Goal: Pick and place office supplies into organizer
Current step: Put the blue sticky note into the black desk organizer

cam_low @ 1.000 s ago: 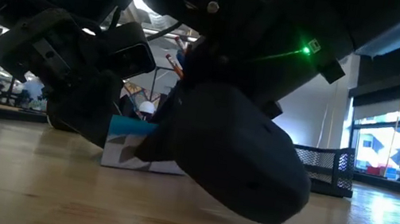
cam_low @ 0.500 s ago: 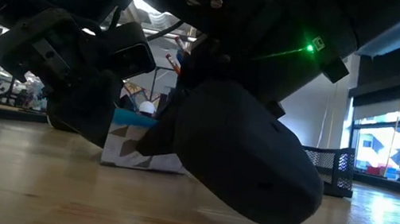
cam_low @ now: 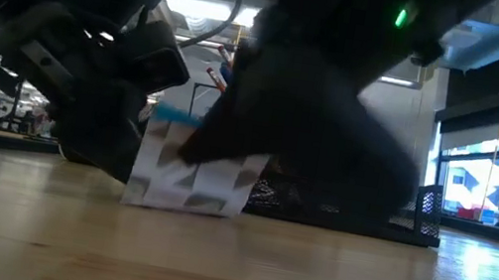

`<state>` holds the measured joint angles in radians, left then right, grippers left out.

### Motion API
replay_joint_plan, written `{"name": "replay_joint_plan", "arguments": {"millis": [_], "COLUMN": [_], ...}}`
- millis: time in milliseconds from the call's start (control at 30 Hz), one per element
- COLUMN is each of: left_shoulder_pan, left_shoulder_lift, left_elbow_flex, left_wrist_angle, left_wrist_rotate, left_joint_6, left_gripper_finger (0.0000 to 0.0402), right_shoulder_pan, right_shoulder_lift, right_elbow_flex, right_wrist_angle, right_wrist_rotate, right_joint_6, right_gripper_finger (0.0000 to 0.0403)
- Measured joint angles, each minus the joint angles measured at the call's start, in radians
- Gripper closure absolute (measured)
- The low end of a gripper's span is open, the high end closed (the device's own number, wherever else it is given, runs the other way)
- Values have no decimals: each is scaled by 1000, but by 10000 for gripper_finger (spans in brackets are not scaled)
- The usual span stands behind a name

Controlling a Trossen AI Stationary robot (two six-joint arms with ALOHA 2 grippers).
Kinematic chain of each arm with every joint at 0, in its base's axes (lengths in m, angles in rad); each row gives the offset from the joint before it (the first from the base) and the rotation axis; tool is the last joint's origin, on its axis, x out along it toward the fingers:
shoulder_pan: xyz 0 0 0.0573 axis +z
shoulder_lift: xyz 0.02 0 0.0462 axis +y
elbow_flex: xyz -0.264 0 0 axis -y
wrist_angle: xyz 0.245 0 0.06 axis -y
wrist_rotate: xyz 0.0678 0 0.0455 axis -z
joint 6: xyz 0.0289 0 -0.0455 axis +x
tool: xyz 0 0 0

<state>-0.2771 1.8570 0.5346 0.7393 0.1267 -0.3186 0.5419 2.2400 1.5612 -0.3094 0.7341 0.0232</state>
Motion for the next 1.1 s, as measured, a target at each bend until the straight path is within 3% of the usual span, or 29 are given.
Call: {"name": "replay_joint_plan", "arguments": {"millis": [167, 367, 767, 1100], "left_shoulder_pan": [4, 31, 64, 64], "left_shoulder_lift": [-78, -196, -289, -289], "left_elbow_flex": [-1, -1, 0, 0], "left_wrist_angle": [-152, -383, -548, -545], "left_wrist_rotate": [1, -81, -218, -230], "left_joint_6": [29, 66, 70, 70], "left_gripper_finger": [334, 314, 313, 317], "right_shoulder_pan": [16, 40, 105, 47], "right_shoulder_lift": [-54, -126, -220, -220], "right_elbow_flex": [2, 2, 1, -90], "right_wrist_angle": [-109, -276, -824, -835], "right_wrist_rotate": [18, 18, 78, 89], "right_joint_6": [112, 254, 698, 648], "right_gripper_finger": [393, 393, 392, 391]}}
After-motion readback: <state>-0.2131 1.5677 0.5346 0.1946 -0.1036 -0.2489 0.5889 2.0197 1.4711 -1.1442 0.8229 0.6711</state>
